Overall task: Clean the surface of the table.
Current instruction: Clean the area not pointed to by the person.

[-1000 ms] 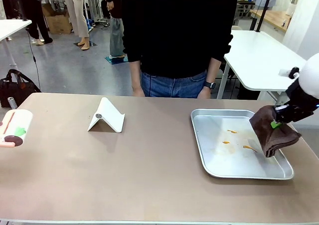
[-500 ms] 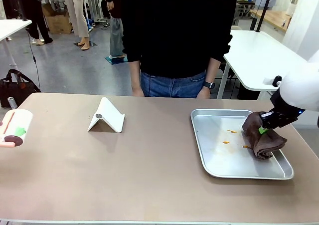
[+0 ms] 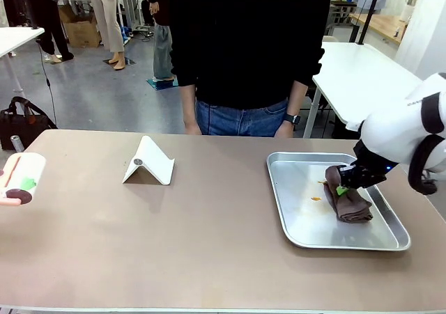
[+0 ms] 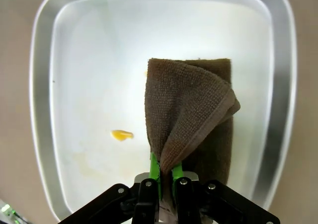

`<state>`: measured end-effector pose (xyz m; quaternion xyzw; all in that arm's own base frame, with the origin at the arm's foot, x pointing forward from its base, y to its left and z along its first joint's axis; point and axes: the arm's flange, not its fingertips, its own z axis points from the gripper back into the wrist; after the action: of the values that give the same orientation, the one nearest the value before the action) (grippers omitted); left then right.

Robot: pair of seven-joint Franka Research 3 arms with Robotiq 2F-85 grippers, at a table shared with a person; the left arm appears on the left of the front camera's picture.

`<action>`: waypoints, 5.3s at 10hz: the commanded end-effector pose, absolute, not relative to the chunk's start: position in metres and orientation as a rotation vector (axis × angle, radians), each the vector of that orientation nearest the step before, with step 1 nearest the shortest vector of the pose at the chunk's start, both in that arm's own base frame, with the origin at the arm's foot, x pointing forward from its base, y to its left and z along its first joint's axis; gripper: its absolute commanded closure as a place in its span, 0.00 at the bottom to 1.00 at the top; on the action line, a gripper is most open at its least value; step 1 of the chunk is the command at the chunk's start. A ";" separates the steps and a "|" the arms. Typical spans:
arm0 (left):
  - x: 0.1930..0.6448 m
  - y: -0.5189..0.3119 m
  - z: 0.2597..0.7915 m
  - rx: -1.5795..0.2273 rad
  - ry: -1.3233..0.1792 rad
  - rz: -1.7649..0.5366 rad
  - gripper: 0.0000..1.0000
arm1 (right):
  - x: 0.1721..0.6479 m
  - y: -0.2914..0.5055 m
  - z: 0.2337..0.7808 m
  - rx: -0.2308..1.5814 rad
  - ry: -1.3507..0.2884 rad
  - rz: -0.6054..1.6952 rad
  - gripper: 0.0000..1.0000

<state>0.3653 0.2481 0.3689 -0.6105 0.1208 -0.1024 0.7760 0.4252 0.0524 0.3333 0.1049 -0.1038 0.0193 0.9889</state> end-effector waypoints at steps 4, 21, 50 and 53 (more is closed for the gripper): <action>0.366 0.247 0.375 -1.342 0.255 -0.206 0.78 | 0.433 0.063 0.330 0.376 -0.230 0.115 0.89; 0.366 0.247 0.375 -1.342 0.255 -0.206 0.78 | 0.438 0.069 0.317 0.212 -0.274 0.205 0.89; 0.366 0.247 0.375 -1.342 0.255 -0.206 0.78 | 0.417 -0.052 0.400 0.462 -0.549 0.019 0.89; 0.366 0.247 0.375 -1.342 0.255 -0.206 0.78 | 0.425 -0.038 0.399 0.326 -0.500 0.074 0.89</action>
<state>0.3652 0.2480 0.3689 -0.6106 0.1208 -0.1023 0.7759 0.4206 -0.0456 0.3939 0.2096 -0.2568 0.0251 0.9431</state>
